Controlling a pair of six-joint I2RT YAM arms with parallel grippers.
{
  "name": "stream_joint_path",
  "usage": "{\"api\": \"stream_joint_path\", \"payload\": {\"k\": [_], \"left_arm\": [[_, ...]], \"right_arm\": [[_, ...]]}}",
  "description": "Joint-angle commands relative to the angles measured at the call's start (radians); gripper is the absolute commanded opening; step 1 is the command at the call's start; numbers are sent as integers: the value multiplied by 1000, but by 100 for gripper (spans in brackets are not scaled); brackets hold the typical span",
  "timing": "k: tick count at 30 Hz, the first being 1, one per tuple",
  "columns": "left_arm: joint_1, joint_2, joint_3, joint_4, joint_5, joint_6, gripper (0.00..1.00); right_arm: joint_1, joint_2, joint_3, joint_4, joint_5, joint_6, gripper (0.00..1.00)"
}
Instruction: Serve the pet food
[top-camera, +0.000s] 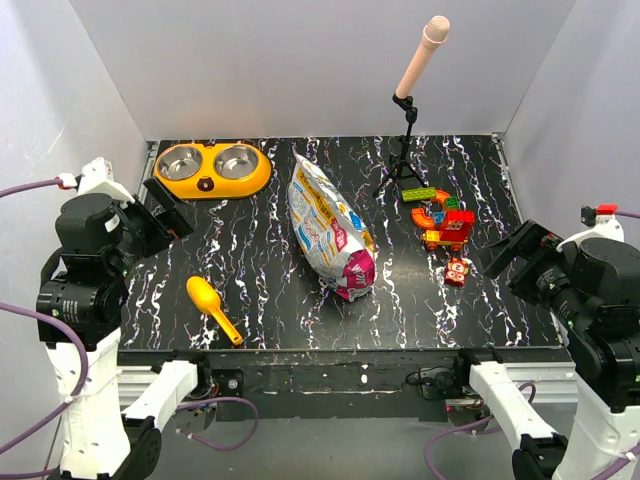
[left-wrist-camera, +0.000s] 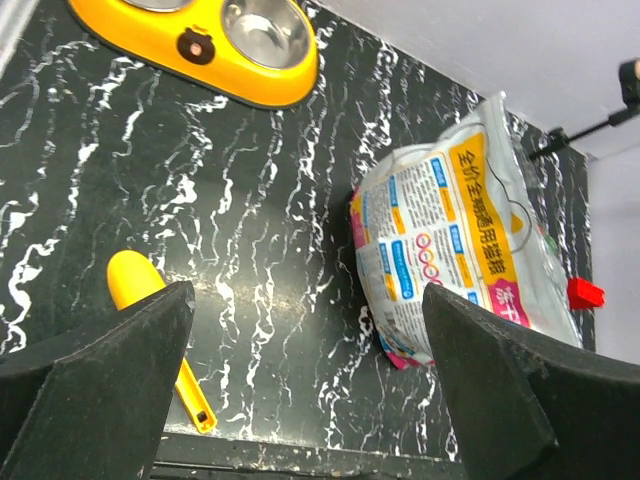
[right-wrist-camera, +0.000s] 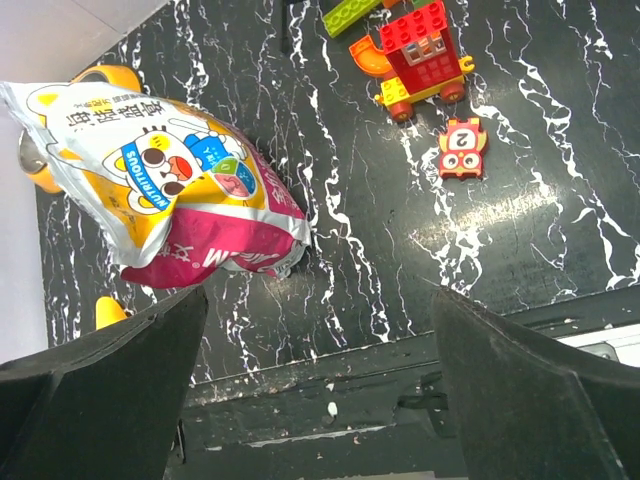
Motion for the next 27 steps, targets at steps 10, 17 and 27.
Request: {"api": "stream_joint_path", "payload": {"k": [10, 17, 27], "left_arm": [[0, 31, -42, 73, 538, -141, 93], [-2, 5, -169, 234, 727, -392, 91], [0, -17, -343, 400, 654, -666, 73]], "right_arm": [[3, 107, 135, 5, -482, -90, 88], [38, 172, -38, 411, -691, 118, 89], [366, 587, 185, 288, -371, 71, 83]]}}
